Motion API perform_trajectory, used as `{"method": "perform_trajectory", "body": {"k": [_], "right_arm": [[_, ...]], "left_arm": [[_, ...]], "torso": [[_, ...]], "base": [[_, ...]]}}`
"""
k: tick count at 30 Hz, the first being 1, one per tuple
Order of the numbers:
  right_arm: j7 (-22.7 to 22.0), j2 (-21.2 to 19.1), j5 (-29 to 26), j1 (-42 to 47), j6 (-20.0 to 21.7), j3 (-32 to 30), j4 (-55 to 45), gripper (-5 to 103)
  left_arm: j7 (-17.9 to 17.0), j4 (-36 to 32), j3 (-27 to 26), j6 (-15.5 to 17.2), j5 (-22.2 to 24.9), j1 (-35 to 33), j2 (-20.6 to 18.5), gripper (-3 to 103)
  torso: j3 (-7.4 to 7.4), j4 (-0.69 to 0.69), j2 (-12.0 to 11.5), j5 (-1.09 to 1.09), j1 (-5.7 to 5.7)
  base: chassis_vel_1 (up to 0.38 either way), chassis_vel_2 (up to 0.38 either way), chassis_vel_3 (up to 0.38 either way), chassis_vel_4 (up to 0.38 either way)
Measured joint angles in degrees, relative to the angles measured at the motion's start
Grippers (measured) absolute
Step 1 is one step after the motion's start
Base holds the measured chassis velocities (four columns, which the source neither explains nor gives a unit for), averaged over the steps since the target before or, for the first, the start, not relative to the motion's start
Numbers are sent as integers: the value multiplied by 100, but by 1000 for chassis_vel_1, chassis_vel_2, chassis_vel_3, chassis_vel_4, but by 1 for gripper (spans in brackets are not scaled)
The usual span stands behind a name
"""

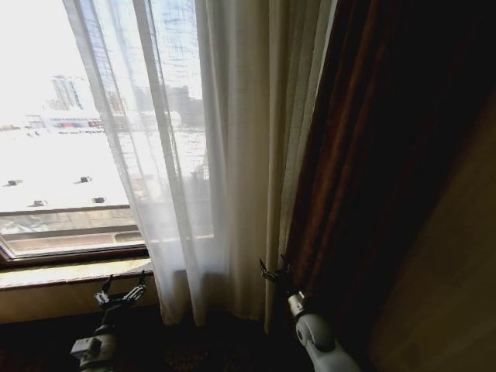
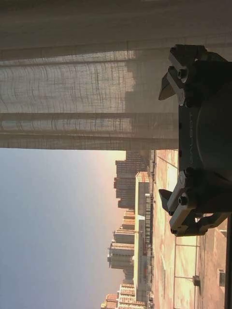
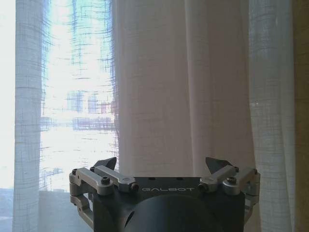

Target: Open the curtains by pulling them apart, changing their state from closed to fully open.

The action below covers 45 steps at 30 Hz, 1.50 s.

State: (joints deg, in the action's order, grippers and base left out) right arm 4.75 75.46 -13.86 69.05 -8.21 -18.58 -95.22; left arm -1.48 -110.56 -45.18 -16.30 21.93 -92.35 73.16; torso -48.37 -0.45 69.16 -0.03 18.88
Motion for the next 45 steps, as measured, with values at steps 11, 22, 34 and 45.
{"method": "perform_trajectory", "body": {"k": [11, 22, 34, 45], "right_arm": [[196, -77, -134, -8, -184, -39, 5, 100], [361, -33, -96, -87, -192, -7, 159, 100], [675, 105, -169, -373, -554, 70, 505, 100], [834, 221, -271, -472, -477, 210, 577, 100]], "left_arm": [[0, 0, 0, 0, 0, 0, 0, 100], [-1, 0, 0, 0, 0, 0, 0, 100], [-4, 0, -3, 0, 0, 0, -1, 100], [-2, 0, 2, 0, 0, 0, 1, 100]], "torso": [[0, -1, 0, 1, 0], [0, 0, 0, 0, -1], [0, 0, 0, -3, -1], [0, -2, 1, 1, -1]], "base": [[329, 330, -332, -331], [359, 350, -365, -353], [276, 269, -278, -277], [-55, 9, 61, -21]]}}
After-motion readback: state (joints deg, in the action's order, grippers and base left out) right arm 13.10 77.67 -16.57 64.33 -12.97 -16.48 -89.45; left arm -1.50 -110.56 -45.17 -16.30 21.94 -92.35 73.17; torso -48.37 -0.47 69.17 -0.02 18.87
